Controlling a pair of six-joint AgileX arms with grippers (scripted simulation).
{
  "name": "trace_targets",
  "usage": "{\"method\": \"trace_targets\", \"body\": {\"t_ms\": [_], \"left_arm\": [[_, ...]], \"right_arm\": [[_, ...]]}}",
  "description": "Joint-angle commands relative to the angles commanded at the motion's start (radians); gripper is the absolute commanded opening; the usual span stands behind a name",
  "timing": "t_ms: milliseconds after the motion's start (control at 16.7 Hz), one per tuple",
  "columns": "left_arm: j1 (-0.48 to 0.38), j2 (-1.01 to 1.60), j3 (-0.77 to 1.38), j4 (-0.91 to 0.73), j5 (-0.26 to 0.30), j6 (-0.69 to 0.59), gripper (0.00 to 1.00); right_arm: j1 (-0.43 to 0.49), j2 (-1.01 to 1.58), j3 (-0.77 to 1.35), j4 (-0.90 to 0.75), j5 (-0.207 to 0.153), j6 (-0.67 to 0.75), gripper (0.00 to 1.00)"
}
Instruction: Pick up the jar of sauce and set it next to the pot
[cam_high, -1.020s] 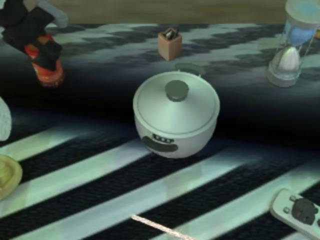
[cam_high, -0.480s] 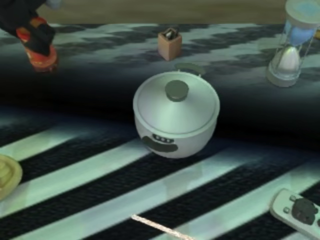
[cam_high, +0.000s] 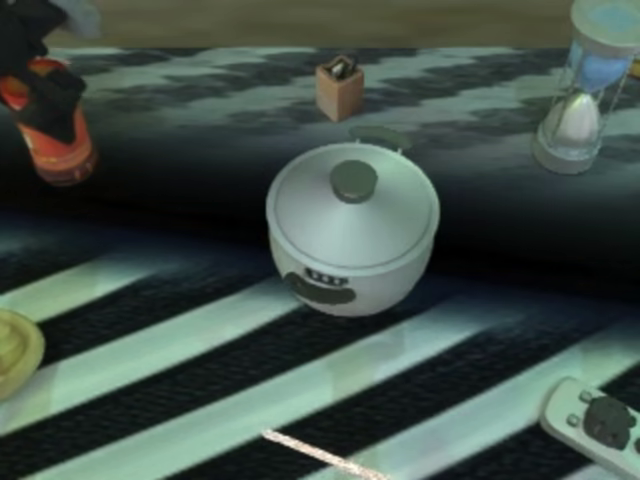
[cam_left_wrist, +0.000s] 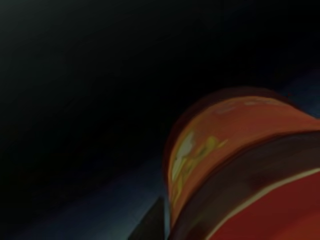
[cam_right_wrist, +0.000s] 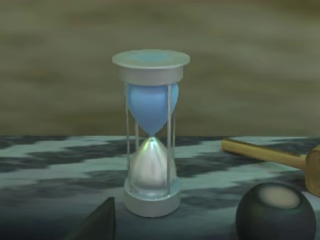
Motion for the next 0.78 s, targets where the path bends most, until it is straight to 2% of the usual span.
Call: {"method": "trace_targets", "body": {"t_ms": [300,780], "left_arm": [[0.006,-0.164,-0.186,0.069,-0.001,0.003,0.0],[-0.012,-0.172,-0.204,0.081,-0.01,-0.031,0.0]], "right_arm": [[0.0,0.0,0.0,0.0,0.0,0.0,1.0],[0.0,0.0,0.0,0.0,0.0,0.0,1.0]]}}
